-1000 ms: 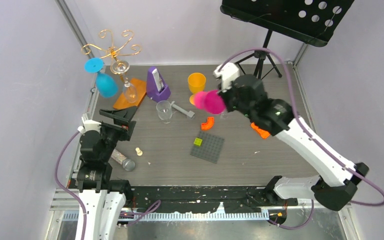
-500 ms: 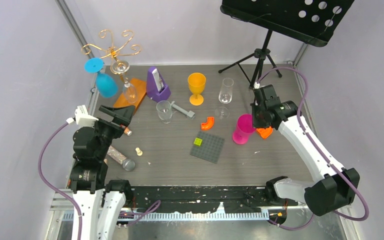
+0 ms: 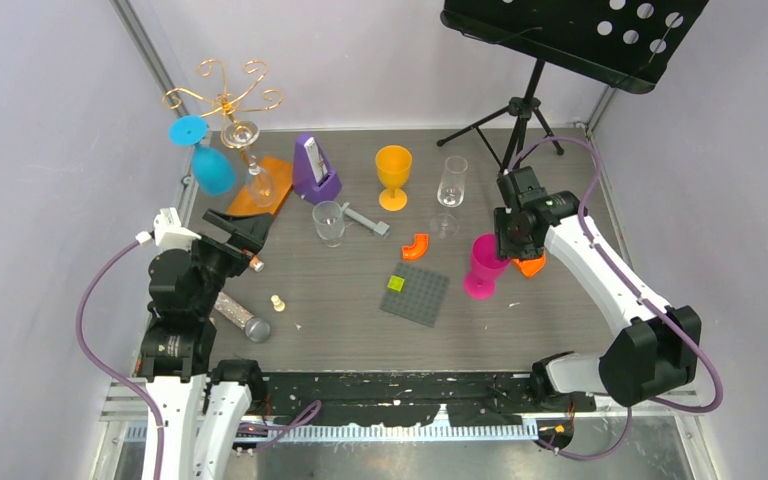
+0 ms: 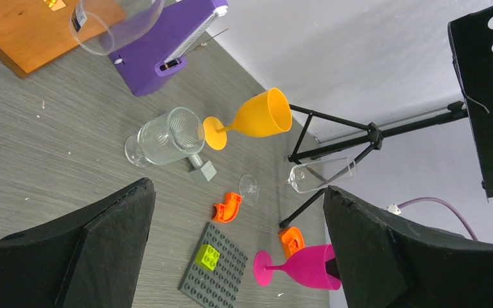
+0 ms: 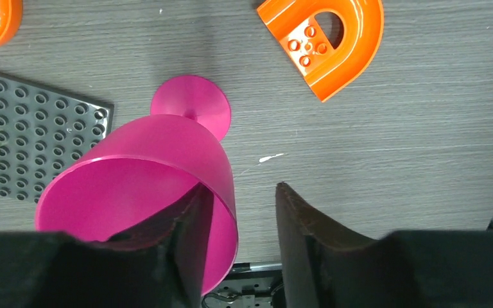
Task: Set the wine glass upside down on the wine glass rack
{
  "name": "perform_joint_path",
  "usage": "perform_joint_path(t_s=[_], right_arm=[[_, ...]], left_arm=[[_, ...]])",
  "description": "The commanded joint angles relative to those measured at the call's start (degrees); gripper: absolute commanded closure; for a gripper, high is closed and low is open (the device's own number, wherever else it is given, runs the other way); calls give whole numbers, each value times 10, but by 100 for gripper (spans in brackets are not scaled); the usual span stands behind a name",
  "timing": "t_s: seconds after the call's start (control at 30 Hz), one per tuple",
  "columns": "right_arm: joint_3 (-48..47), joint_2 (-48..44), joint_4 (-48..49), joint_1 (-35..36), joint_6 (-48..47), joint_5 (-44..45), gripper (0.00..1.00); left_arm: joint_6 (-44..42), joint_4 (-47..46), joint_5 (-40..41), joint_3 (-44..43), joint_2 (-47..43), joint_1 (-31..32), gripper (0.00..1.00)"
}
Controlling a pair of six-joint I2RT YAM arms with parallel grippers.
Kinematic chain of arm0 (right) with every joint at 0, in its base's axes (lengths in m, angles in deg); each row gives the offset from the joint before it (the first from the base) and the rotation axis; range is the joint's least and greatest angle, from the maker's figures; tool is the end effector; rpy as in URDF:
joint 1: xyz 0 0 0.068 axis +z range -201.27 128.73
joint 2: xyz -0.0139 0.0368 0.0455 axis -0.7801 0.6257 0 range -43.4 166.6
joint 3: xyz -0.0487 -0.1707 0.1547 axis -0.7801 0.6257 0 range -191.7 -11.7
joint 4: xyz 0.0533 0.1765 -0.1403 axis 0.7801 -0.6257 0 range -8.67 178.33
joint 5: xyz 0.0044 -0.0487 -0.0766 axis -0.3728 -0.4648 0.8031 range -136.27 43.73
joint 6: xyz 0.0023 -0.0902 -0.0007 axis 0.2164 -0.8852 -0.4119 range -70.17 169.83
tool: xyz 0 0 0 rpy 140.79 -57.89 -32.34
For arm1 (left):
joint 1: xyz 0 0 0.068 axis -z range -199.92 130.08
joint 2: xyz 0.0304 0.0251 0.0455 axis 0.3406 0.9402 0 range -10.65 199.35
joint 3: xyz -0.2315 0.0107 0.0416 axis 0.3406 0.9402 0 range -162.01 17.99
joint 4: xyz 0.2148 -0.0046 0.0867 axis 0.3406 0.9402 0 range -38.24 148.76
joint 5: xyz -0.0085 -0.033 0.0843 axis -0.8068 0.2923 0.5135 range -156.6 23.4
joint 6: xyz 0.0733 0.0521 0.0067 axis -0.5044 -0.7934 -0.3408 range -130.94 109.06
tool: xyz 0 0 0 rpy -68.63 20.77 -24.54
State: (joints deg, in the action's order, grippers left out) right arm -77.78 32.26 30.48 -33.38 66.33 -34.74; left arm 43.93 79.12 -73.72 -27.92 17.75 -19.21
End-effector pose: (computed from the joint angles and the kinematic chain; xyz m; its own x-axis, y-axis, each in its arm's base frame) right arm 0.2361 0.0593 0.2142 -0.9073 -0.0005 -0.4205 0.0309 0.9972 -0.0680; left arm 0.1585 -0.0119 0.3156 -0.2082 -0.8091 -0.5495 -0.0627 0.5717 -0.8180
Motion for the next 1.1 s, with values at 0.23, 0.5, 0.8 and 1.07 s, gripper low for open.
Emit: perform_joint_path(t_s=[0.23, 0.5, 0.8, 1.07], right_arm=[[-97, -48, 13, -2, -13, 4, 25], [-164, -76, 28, -2, -37, -22, 18], [-174, -71, 92, -2, -77, -70, 18], [-228, -13, 181, 73, -43, -68, 20]], left_arm=[[-58, 45, 51, -23, -5, 2, 0], [-117, 101, 118, -52, -29, 1, 0], [-245, 118, 134, -151, -29, 2, 2], [-287, 126, 149, -158, -11, 2, 1]])
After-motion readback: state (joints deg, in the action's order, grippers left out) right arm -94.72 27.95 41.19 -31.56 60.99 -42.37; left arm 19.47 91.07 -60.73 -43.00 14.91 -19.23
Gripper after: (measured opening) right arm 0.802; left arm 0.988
